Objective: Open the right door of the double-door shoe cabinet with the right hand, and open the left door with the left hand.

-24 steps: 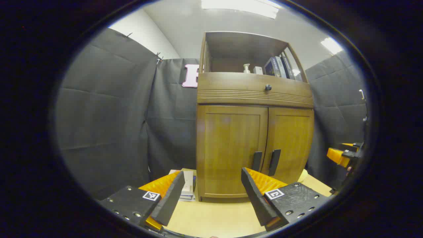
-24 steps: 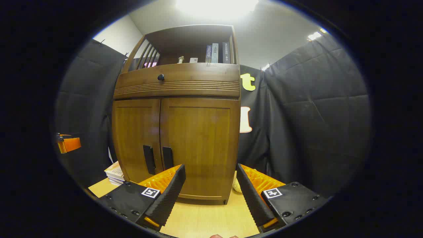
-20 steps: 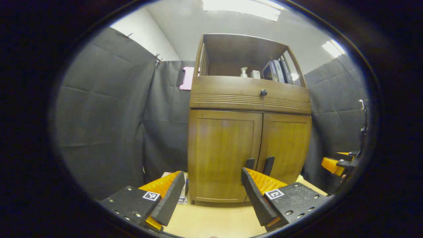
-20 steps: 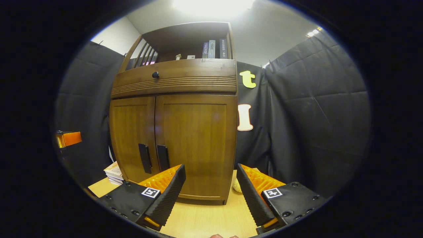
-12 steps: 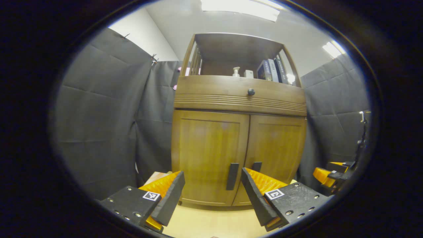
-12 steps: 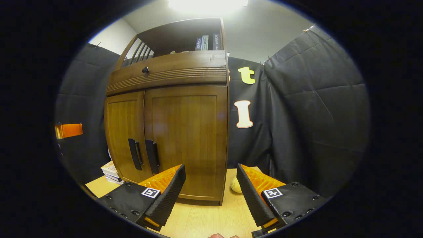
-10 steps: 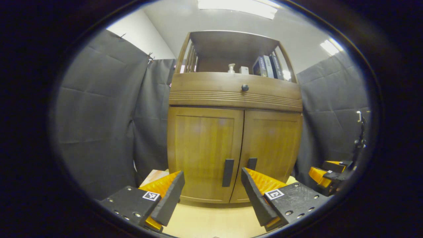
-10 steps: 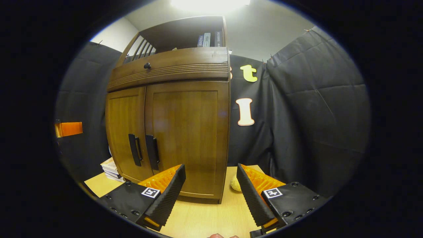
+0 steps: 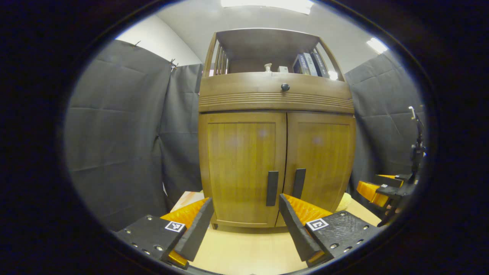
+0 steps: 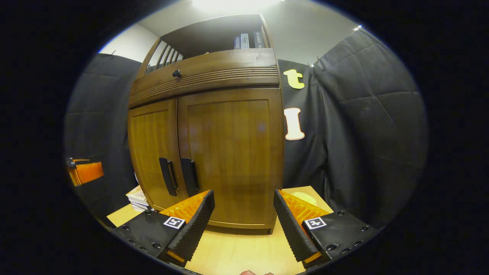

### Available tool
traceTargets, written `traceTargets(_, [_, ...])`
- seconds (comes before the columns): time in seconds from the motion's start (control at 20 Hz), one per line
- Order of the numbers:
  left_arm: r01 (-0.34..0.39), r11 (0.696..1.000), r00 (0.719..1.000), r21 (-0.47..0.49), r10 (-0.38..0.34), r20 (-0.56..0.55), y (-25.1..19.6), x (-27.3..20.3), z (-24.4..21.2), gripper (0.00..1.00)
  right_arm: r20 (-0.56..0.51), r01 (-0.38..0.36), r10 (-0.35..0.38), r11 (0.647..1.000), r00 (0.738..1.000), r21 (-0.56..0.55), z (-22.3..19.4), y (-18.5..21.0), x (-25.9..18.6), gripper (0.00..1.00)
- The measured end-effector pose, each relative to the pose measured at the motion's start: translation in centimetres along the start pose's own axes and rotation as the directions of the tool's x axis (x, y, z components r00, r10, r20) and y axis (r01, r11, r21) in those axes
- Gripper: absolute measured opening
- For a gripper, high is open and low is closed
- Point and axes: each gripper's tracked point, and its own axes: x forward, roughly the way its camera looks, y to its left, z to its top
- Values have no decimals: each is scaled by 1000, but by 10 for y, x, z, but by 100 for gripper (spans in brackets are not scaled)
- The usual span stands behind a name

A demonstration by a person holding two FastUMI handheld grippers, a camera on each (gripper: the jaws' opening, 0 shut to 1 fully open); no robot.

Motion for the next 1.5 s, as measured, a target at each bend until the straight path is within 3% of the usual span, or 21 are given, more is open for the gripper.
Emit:
traceTargets(0.15, [-6,1000,1000,-3,6,11,20,4,-1,100,31,0,0,1000,1000,-6,16,20,13,98])
traceTargets(0.9, [22,998,1000,-55,-22,6,78,19,-48,100,46,-66,66,998,997,-3,12,117,85,96])
traceTargets(1.25, [33,993,999,-115,-33,0,94,31,-61,100,-65,-6,6,1000,998,0,-16,124,126,96])
traceTargets(1.5, [10,988,1000,-153,-14,-26,109,38,-76,100,-88,7,-7,1000,996,-3,-17,127,145,96])
